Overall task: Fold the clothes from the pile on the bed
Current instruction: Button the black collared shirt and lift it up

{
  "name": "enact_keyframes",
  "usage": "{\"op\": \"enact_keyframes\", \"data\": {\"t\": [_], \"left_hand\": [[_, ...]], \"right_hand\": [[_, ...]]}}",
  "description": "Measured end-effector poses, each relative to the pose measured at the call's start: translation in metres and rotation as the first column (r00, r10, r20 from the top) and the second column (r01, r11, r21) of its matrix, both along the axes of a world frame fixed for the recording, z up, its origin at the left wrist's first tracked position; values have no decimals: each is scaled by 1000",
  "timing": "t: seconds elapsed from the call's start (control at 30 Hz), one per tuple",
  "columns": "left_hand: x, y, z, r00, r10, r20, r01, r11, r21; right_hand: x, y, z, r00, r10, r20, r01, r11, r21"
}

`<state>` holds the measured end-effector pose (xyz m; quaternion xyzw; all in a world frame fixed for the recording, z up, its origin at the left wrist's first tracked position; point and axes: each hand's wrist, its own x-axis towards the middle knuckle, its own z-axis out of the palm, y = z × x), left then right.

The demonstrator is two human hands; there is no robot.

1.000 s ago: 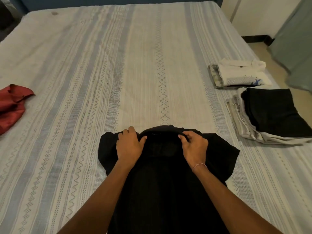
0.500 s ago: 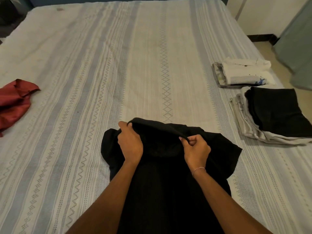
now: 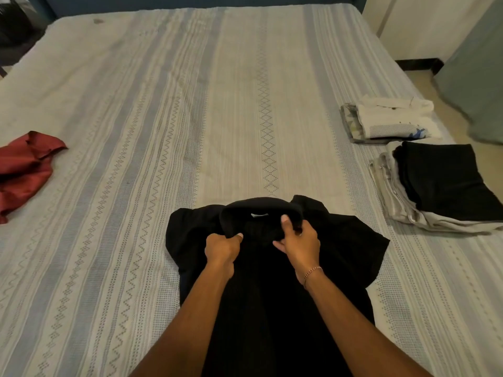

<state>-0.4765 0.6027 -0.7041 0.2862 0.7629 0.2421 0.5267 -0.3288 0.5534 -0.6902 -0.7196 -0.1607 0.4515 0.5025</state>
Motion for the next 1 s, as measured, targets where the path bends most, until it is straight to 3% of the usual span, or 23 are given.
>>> {"op": "enact_keyframes", "data": {"t": [0.1,0.27,0.4,0.5,0.6,0.7,0.8,0.87,0.93,1.0], "left_hand": [[-5,2,4,998,61,-19,-60,997,42],[-4,17,12,990,130,47,-136,976,170],[2,27,15,942,155,296,-152,988,-35],[-1,28,20,869,118,481,-20,979,-205],[-8,26,20,795,132,592,3,975,-222],[-14,18,21,788,82,610,24,986,-164],[-17,12,19,901,-9,434,32,998,-47],[-15,9,16,989,-94,111,81,990,114],[-11,6,16,956,-123,-267,188,954,234],[-8,5,22,854,-79,-515,224,948,227]], "right_hand": [[0,-5,-2,996,62,65,-61,998,-18],[4,-4,-2,988,-23,152,27,999,-21],[6,-8,0,959,19,283,-1,998,-61],[11,-15,-1,950,49,308,-25,996,-81],[18,-21,-3,939,73,335,-40,994,-106],[22,-21,-6,935,111,337,-61,986,-157],[19,-17,-7,937,124,325,-69,982,-176],[18,-15,-7,922,142,360,-83,981,-174],[19,-15,-7,926,150,345,-89,979,-185],[19,-16,-6,927,141,349,-74,977,-200]]}}
